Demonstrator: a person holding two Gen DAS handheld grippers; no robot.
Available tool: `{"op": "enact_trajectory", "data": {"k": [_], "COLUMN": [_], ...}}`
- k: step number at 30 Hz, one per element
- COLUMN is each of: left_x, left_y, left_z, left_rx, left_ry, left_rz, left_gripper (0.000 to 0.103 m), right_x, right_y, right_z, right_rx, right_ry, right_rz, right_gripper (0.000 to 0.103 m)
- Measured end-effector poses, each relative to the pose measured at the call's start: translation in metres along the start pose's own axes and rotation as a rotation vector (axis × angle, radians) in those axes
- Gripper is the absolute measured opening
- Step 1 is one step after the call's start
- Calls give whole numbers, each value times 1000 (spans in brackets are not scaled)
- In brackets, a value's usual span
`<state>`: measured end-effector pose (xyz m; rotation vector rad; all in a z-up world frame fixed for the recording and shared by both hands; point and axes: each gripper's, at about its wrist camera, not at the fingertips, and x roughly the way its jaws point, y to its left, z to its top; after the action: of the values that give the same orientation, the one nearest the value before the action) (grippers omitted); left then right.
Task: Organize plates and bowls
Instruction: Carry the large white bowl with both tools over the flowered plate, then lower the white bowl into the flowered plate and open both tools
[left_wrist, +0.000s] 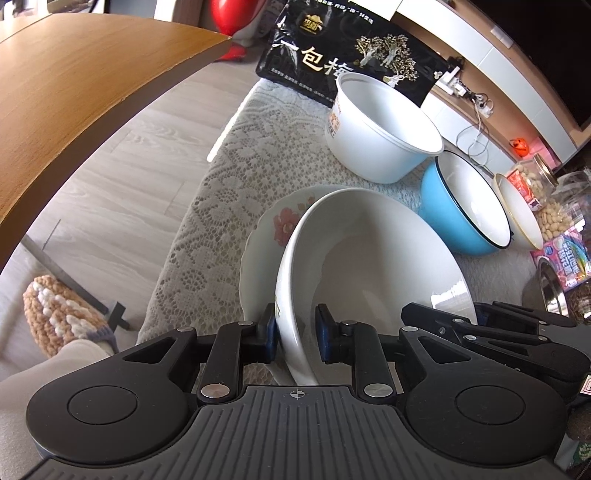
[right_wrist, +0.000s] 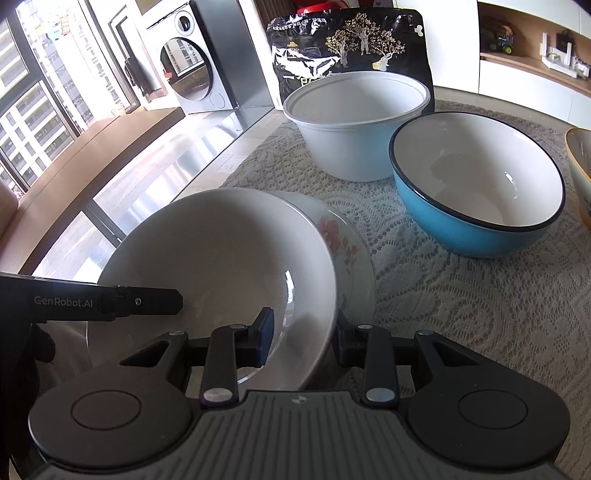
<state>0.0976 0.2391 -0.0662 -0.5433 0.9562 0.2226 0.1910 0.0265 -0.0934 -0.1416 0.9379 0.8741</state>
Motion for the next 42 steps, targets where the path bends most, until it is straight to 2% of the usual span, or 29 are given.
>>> {"op": "enact_trajectory", "data": {"k": [8, 12, 22, 33, 40, 42], "left_x": [9, 16, 11, -19, -10, -10], "left_y": [-6, -10, -5, 2, 2, 0], "left_z": [13, 20, 19, 30, 25, 23], "left_rx": [50, 69, 80, 105, 116, 127], "left_ry": [9, 12, 41, -31, 3, -5], "left_rz": [37, 48, 15, 37, 48, 23], "left_gripper": [23, 26, 26, 26, 25, 20], "right_x": [1, 2, -2, -11, -12, -12], "right_y": [2, 2, 3, 4, 5, 6], "right_z": [3, 8, 3, 1, -1, 0], "right_rx": [-15, -5, -28, -58, -59, -62], "right_ry": [-12, -19, -12, -33, -30, -30], "right_rz": [-43, -70, -62, -79, -76, -78], "right_gripper": [26, 25, 22, 21, 21, 21]}}
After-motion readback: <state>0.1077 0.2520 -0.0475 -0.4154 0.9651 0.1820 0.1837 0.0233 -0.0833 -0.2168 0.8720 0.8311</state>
